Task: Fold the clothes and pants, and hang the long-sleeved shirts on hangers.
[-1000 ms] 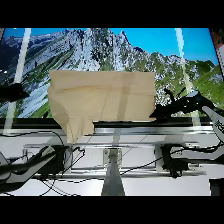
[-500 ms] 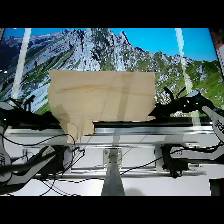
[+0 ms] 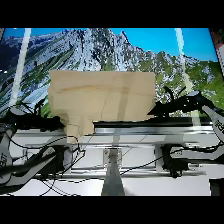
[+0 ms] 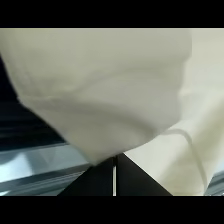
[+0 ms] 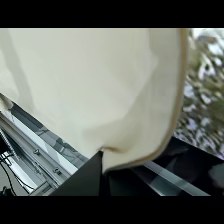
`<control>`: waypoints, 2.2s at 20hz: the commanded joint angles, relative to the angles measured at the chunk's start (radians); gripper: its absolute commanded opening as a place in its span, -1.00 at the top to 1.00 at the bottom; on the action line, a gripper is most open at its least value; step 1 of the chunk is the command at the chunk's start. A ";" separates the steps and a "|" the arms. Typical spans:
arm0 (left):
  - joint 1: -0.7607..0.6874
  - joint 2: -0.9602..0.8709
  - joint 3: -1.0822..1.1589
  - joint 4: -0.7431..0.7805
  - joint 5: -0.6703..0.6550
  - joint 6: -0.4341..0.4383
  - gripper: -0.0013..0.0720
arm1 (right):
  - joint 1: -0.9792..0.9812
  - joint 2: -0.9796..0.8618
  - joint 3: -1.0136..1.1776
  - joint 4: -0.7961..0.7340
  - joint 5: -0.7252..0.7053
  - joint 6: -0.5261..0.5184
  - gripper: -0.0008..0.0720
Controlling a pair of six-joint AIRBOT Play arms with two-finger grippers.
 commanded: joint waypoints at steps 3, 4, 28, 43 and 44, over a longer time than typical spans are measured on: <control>-0.031 -0.001 0.108 -0.011 -0.089 0.090 0.92 | 0.001 0.065 0.061 0.027 0.053 0.000 0.95; -0.031 -0.001 0.165 -0.029 -0.149 0.134 0.92 | 0.001 0.103 0.076 0.039 0.066 0.000 0.95; -0.361 -0.557 0.722 -0.812 0.694 0.203 0.74 | 0.333 -0.078 0.368 0.636 -0.993 0.038 0.90; -0.044 -0.580 0.736 -0.259 0.265 -0.022 -0.97 | 0.286 -0.097 0.376 0.342 -0.849 0.038 -0.54; -0.047 -0.604 0.745 -0.259 0.262 0.002 -0.97 | 0.286 -0.097 0.376 0.342 -0.845 0.039 -0.54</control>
